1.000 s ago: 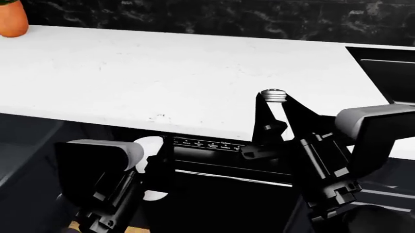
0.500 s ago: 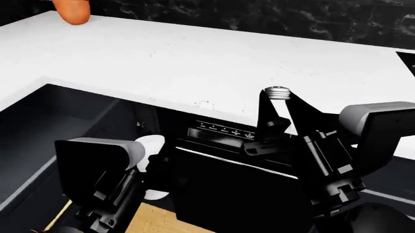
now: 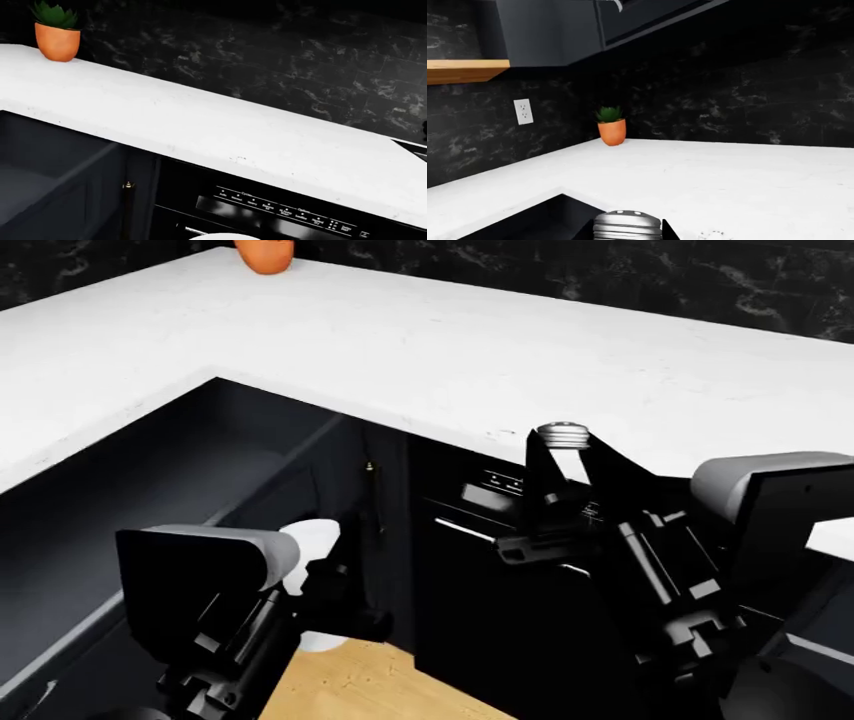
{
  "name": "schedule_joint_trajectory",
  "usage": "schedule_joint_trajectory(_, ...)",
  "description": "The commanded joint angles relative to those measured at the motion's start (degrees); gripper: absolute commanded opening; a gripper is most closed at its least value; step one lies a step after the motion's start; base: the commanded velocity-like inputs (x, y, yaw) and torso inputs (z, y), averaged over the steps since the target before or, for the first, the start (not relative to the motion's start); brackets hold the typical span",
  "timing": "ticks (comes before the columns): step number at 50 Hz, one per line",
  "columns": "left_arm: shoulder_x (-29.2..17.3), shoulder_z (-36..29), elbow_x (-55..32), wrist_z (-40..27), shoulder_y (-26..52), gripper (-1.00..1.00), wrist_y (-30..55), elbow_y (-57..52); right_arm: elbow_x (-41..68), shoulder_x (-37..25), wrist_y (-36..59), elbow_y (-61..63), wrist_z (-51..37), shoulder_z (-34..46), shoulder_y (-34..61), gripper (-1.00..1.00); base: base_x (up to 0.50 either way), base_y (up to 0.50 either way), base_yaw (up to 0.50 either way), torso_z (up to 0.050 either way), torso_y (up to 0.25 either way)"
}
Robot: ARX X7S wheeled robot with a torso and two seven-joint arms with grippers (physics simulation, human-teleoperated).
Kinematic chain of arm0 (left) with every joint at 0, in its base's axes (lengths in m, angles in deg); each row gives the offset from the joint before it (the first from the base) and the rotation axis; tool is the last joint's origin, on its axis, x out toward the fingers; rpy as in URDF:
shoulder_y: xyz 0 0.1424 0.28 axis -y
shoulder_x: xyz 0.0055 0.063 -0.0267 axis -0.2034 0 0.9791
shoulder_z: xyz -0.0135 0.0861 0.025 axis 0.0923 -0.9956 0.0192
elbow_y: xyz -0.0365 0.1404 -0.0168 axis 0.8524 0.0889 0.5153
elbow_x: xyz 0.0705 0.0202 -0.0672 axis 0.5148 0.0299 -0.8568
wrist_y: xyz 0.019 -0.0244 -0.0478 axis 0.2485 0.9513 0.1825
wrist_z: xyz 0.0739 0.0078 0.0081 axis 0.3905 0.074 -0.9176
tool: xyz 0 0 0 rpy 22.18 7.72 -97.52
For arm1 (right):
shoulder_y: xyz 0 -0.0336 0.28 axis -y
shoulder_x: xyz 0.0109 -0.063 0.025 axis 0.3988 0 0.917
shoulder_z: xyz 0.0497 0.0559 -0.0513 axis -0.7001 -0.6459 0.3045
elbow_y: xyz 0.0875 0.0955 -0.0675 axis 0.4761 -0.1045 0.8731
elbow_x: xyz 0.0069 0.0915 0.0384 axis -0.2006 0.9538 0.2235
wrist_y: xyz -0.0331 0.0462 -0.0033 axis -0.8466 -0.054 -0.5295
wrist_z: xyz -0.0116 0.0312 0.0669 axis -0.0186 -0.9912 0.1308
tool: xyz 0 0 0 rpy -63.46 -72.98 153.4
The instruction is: Pick and place the shaker into the drawer. Then close the cabinet.
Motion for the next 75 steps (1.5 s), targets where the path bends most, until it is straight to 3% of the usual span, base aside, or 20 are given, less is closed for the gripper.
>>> schedule_joint_trajectory(1,0.3,0.5,0.3,0.1,0.1,-1.00,-0.5,-0.2,-0.2,-0.5,-0.9,0.1,0.1,0.3,-0.8,-1.00,-0.15,-0.08,0.50,0.000,0.000)
schedule_joint_trajectory(21,0.2,0.6,0.5,0.3,-0.3,-1.00,-0.6,-0.3,2.8,-1.1,-1.0,-0.3,-1.8,0.5,0.0,-1.00,-0.15,-0.09,0.50,0.001,0.000)
schedule_joint_trajectory(43,-1.1,1.4,-0.3,-0.8,0.6,-1.00,-0.2,-2.8,11.8,-2.1,1.5,1.4,-9.2,1.2,7.5,-1.00,-0.13,0.16,0.00,0.000,0.000)
schedule_joint_trajectory(56,-7.9,6.8,-9.8,-7.9,13.1,-1.00,2.4,-14.2,16.8,-2.4,3.1,1.0,-13.9,3.3,12.3,-1.00,-0.29,0.41,0.00,0.000,0.000)
schedule_joint_trajectory(66,-9.1,0.2,-8.7,-8.4,18.6,-1.00,-0.8,-14.2,15.9,-2.7,2.5,0.7,-13.4,3.9,11.7,-1.00,-0.29,0.41,0.00,0.001,0.000)
schedule_joint_trajectory(75,-8.9,-1.4,-8.0,-8.3,19.0,-1.00,-1.3,-13.9,14.9,-2.9,1.9,0.3,-12.7,4.5,11.2,-1.00,-0.29,0.41,0.00,0.000,0.000)
